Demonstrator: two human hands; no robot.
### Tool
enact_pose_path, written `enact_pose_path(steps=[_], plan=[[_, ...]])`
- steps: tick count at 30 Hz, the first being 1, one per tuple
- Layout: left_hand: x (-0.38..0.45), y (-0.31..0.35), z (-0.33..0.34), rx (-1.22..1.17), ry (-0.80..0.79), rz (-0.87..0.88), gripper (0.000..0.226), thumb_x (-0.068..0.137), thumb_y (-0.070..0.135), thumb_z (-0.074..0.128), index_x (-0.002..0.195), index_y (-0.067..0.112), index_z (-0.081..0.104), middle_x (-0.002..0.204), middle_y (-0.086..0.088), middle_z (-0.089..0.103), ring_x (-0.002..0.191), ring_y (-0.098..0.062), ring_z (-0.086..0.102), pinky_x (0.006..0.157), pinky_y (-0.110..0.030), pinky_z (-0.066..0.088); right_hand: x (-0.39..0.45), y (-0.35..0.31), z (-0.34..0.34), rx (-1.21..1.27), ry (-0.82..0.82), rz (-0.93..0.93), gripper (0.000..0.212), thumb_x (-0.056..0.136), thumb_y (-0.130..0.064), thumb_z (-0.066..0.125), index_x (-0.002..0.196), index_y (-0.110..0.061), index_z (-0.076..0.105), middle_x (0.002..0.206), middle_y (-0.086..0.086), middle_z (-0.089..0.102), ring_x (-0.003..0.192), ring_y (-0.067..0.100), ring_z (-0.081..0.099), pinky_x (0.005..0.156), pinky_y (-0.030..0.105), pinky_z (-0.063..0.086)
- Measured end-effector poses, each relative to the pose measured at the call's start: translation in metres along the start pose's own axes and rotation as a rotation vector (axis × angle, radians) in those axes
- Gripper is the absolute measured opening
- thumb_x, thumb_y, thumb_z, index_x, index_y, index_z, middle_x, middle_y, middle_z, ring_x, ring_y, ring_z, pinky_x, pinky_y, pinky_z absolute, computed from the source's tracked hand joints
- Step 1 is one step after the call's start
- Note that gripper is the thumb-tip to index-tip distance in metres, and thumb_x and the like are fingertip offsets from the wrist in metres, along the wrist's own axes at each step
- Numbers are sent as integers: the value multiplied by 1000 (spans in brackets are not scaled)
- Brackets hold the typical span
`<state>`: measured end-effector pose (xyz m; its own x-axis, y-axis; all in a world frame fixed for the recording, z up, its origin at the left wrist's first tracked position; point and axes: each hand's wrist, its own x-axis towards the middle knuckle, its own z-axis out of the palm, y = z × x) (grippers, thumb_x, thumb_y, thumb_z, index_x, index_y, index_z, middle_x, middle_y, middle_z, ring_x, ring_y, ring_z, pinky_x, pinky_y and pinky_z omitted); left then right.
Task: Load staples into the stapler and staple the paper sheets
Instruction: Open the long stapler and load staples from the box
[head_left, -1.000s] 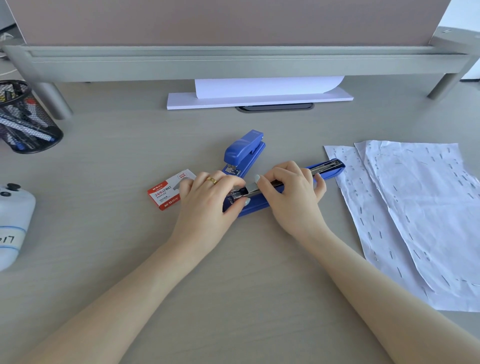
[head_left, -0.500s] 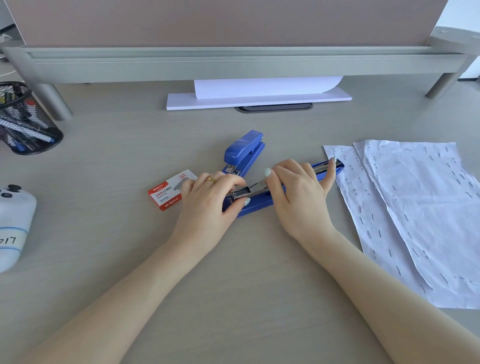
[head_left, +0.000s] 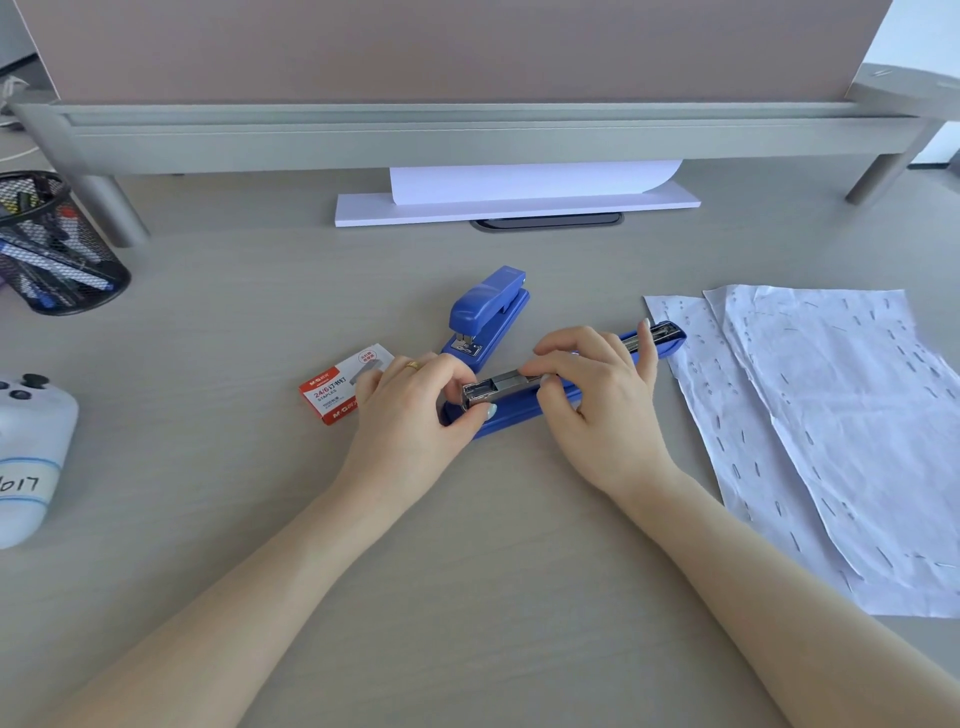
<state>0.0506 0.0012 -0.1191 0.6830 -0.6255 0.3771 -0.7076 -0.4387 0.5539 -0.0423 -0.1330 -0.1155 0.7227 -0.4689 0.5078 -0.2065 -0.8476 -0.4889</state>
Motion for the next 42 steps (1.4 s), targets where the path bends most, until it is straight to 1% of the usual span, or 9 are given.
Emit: enact_pose_path(steps=[15, 20, 24, 27, 32, 34, 36, 38, 42], plan=[[-1, 1, 0, -11, 24, 20, 15, 77, 24, 68, 86, 22, 57, 70, 4, 60, 75, -16, 52, 72, -25, 19, 0, 6, 5, 73, -145, -106, 38, 72, -5, 41, 91, -22, 69, 103, -6, 60, 99, 9, 44, 112, 49, 11], [-2, 1, -1, -7, 28, 24, 14, 77, 26, 68, 85, 24, 56, 69, 4, 58, 73, -15, 52, 72, -24, 20, 19, 29, -13, 172, 74, 106, 38, 73, -12, 38, 96, -18, 68, 107, -3, 59, 97, 22, 52, 88, 49, 43], [-1, 1, -2, -59, 19, -40, 14, 78, 30, 67, 79, 21, 57, 71, 5, 60, 75, -9, 49, 78, -27, 24, 34, 73, -40, -230, -27, 499, 39, 89, -32, 43, 125, -21, 53, 139, -1, 44, 131, 27, 30, 114, 53, 11], [-1, 0, -2, -94, 6, -84, 18, 75, 30, 69, 71, 18, 58, 62, 6, 56, 68, -5, 48, 81, -32, 32, 32, 90, -48, -277, -165, 614, 37, 90, -44, 37, 110, -24, 61, 139, -3, 43, 136, 25, 23, 112, 57, -5], [1, 2, -3, -150, -12, -127, 19, 72, 28, 72, 67, 14, 60, 54, 8, 52, 56, -10, 48, 76, -43, 42, 33, 84, -43, -150, -71, 543, 33, 91, -46, 38, 86, -22, 60, 100, -4, 63, 109, 23, 50, 113, 55, -4], [1, 3, -3, -152, -16, -124, 19, 72, 28, 72, 67, 15, 60, 54, 7, 53, 56, -11, 48, 75, -42, 42, 36, 73, -47, 37, 50, 498, 19, 89, -44, 44, 91, -31, 56, 90, -6, 67, 86, 15, 58, 113, 46, 19], [1, 2, -3, -156, -21, -124, 19, 72, 28, 72, 66, 16, 59, 55, 7, 54, 56, -13, 48, 74, -41, 42, 40, 56, -52, 255, 148, 424, 14, 88, -37, 50, 99, -30, 56, 86, -3, 69, 73, 11, 60, 82, 25, 44], [2, 2, -1, -174, -29, -122, 20, 72, 29, 72, 67, 14, 60, 56, 5, 56, 56, -15, 49, 73, -42, 43, 43, 33, -51, 388, 184, 339, 21, 88, -30, 55, 109, -31, 57, 85, -11, 67, 72, 6, 62, 64, 16, 42], [2, 4, 0, -182, -51, -104, 22, 73, 29, 72, 72, 11, 60, 59, 4, 58, 61, -19, 52, 72, -38, 43, 36, 3, -34, 417, 120, 161, 34, 84, -32, 61, 117, -32, 57, 95, -27, 60, 86, -8, 59, 76, 11, 44]])
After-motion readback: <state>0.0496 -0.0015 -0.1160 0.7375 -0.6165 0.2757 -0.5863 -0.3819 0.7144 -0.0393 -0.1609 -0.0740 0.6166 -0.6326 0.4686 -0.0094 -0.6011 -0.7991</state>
